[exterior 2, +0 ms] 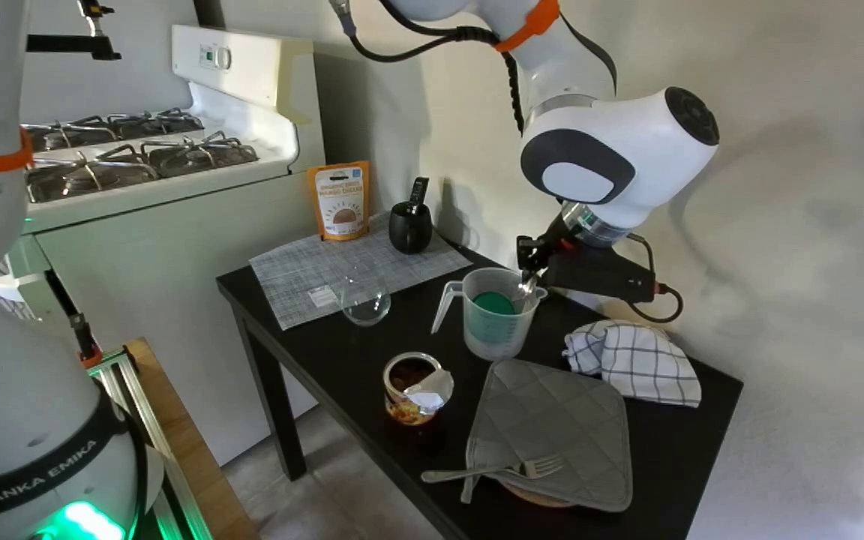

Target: Put the spoon onto the grey mat

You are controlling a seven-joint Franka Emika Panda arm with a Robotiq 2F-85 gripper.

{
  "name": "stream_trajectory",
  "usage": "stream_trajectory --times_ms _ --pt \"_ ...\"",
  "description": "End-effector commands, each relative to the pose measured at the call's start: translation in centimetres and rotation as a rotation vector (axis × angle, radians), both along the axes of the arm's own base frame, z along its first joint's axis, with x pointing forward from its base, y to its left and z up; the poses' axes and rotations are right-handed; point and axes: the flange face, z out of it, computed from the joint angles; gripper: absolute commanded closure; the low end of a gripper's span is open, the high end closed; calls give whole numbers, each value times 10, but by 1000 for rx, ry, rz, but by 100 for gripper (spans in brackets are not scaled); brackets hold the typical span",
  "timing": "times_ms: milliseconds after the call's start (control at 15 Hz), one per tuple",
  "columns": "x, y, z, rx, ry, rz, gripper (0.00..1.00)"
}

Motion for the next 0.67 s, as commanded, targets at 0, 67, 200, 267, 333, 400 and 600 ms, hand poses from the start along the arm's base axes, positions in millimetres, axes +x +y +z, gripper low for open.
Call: stream_trajectory --times_ms 0,67,200,267,333,400,600 --pt "4 1 -2 10 -12 -1 98" --pt "3 2 2 10 -11 6 100" --pt "2 4 12 1 -19 15 100" --pt "2 4 16 -3 -24 15 99" --pt "1 4 25 -10 -40 17 99" --pt "0 4 34 -17 -58 17 99" --pt "-4 6 67 -53 -127 28 99"
